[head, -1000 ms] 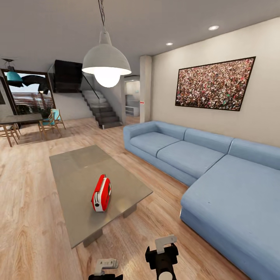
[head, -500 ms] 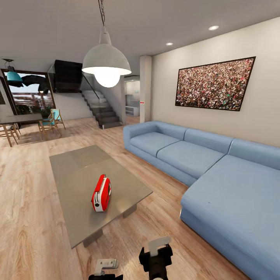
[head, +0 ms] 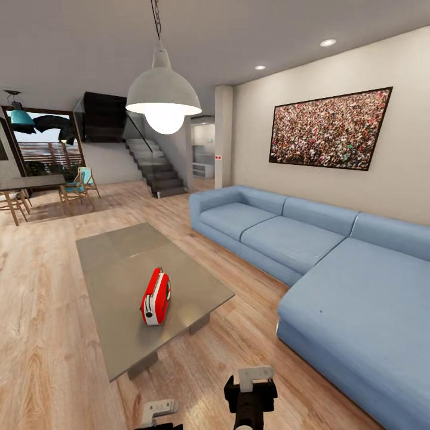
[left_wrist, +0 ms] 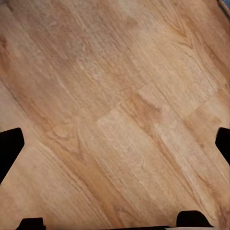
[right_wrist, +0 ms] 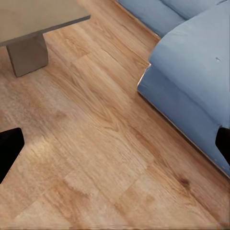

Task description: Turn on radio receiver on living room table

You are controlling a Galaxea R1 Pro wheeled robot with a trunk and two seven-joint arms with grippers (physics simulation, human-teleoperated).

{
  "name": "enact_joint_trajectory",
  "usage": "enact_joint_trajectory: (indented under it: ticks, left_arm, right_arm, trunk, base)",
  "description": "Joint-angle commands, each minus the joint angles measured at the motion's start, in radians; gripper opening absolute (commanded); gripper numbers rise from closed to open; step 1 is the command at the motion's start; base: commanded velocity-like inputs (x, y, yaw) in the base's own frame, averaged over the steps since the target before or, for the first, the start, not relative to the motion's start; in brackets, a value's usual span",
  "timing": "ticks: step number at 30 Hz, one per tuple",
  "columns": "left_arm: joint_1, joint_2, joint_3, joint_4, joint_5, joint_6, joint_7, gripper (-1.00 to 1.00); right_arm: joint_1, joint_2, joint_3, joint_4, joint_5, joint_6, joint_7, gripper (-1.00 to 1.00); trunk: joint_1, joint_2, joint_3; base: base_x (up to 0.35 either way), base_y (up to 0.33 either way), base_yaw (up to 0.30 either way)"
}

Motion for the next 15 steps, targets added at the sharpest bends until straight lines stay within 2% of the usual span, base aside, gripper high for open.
enact_joint_trajectory:
  ticks: [1,15]
  left_arm:
    - [0.0,-0.001,0.001,-0.003,0.0,0.0,0.003,1.0]
    - [0.0,-0.006,-0.001,-0.005,0.001,0.0,0.005,1.0]
  right_arm:
    - [0.0,0.0,0.0,0.0,-0.013,0.001,0.0,1.0]
    - [0.0,0.0,0.0,0.0,-0.022,0.001,0.0,1.0]
  trunk:
    - [0.0,0.0,0.0]
    - [0.0,0.0,0.0]
  base:
    - [0.0,0.0,0.0]
    - [0.006,0.0,0.0]
